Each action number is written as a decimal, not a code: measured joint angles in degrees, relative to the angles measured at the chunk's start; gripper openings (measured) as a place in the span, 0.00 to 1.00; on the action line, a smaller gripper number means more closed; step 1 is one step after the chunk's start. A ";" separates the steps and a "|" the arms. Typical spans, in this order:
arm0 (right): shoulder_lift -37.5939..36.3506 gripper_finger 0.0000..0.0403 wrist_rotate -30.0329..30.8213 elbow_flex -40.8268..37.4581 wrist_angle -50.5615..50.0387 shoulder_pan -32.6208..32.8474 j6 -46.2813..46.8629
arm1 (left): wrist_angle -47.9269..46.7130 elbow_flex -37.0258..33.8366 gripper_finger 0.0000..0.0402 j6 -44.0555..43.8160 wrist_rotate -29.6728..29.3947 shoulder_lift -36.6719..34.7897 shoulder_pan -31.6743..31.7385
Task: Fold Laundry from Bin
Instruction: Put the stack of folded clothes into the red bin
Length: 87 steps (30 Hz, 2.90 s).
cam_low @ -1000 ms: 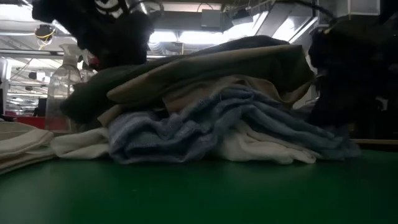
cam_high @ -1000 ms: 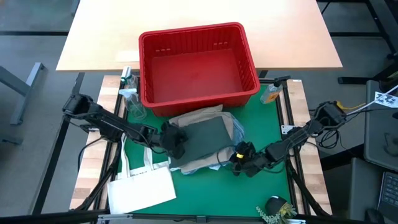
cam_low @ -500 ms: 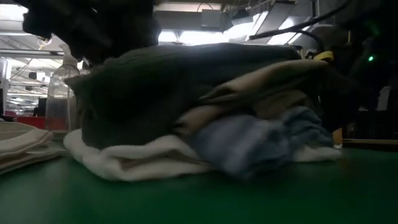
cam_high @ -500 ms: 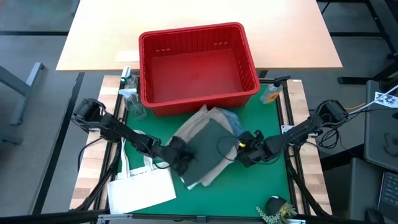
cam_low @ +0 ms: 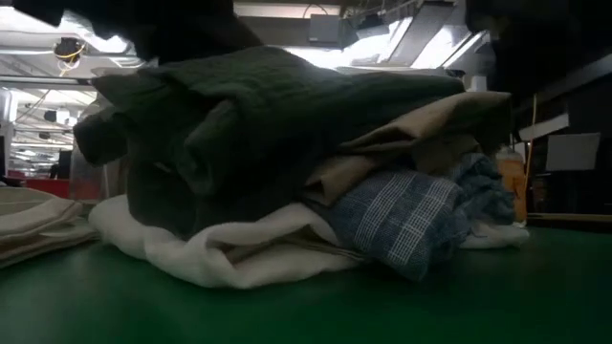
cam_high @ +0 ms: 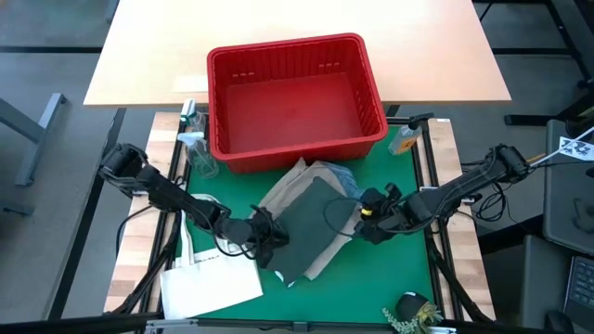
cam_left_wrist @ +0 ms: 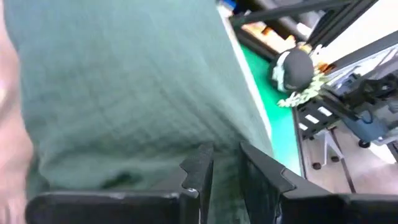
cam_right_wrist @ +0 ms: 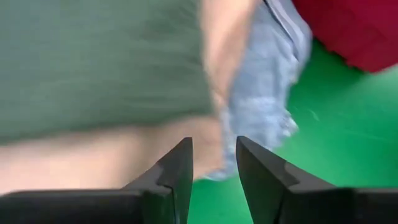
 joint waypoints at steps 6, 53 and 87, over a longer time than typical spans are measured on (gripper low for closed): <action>-0.02 0.31 2.43 3.56 7.47 2.39 -3.94 | -0.26 0.00 0.17 4.03 -4.52 -2.81 0.32; 5.98 0.31 4.06 3.49 -1.71 4.50 -6.88 | 6.01 8.10 0.17 -2.13 -1.38 11.31 -1.89; 2.05 0.31 -10.12 3.49 3.23 15.37 3.76 | -47.08 8.37 0.38 -17.88 -1.41 -3.56 3.18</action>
